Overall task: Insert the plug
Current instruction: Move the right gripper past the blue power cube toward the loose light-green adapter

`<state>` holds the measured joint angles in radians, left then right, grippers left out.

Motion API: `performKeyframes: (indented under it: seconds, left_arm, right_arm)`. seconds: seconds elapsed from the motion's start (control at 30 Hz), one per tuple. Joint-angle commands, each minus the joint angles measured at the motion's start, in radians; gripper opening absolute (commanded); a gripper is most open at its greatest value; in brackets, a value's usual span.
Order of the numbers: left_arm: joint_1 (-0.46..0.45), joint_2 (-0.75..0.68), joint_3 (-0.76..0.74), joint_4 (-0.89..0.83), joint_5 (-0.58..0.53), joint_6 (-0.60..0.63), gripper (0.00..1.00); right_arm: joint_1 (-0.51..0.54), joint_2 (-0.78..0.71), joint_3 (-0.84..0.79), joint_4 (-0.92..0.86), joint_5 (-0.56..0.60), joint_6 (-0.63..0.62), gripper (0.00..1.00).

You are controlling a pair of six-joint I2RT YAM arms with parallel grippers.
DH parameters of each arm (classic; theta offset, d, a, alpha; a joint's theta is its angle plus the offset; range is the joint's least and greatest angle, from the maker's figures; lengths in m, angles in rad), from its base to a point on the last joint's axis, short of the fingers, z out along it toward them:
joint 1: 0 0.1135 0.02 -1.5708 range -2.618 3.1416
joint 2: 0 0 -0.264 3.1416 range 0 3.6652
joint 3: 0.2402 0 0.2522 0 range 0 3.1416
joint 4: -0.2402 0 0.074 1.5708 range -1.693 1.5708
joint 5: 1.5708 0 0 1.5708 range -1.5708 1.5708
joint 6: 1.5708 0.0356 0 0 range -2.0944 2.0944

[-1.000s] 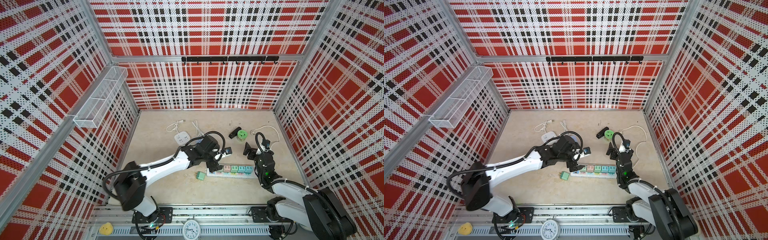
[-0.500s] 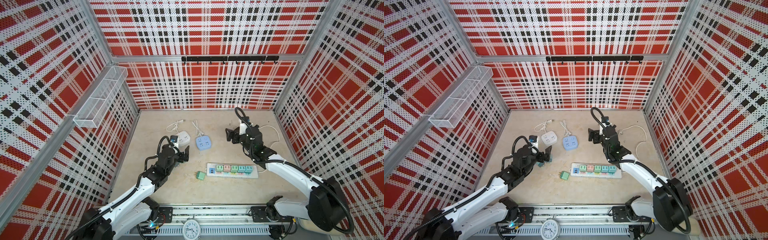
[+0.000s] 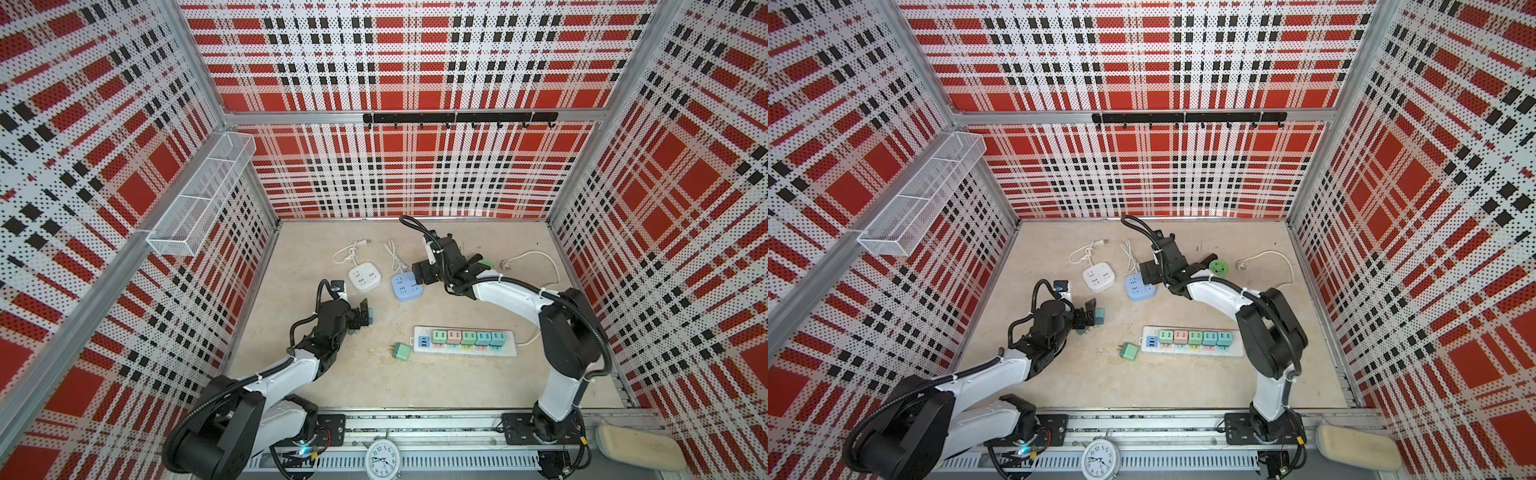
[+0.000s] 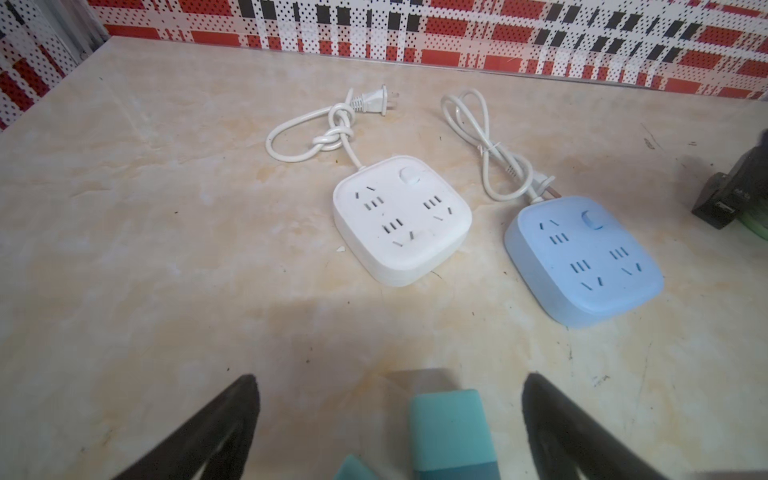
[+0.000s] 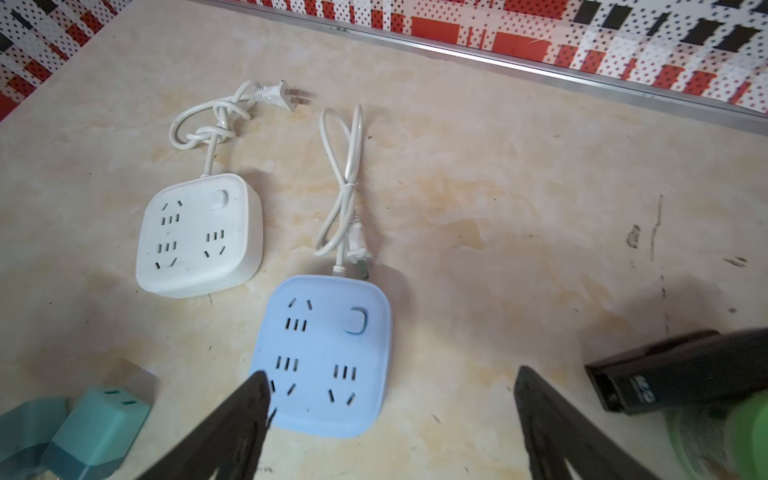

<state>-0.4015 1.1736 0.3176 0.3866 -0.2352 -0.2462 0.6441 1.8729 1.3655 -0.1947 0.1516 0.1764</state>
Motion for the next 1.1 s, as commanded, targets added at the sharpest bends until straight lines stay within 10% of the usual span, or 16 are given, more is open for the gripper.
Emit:
performKeyframes:
  seconds: [0.0, 0.43, 1.07]
  left_arm:
    - [-0.015, 0.002, 0.024, 0.060, 0.042, 0.018, 0.99]
    - [0.032, -0.031, -0.012, 0.087, 0.072, -0.022, 0.99]
    - [0.086, -0.074, -0.046, 0.099, 0.128, -0.063, 1.00]
  right_arm:
    - [0.012, 0.068, 0.111, -0.072, 0.011, -0.035, 0.93]
    - [0.022, 0.468, 0.637, -0.368, -0.040, -0.060, 0.88]
    - [0.029, 0.585, 0.682, -0.403, -0.054, -0.016, 0.69]
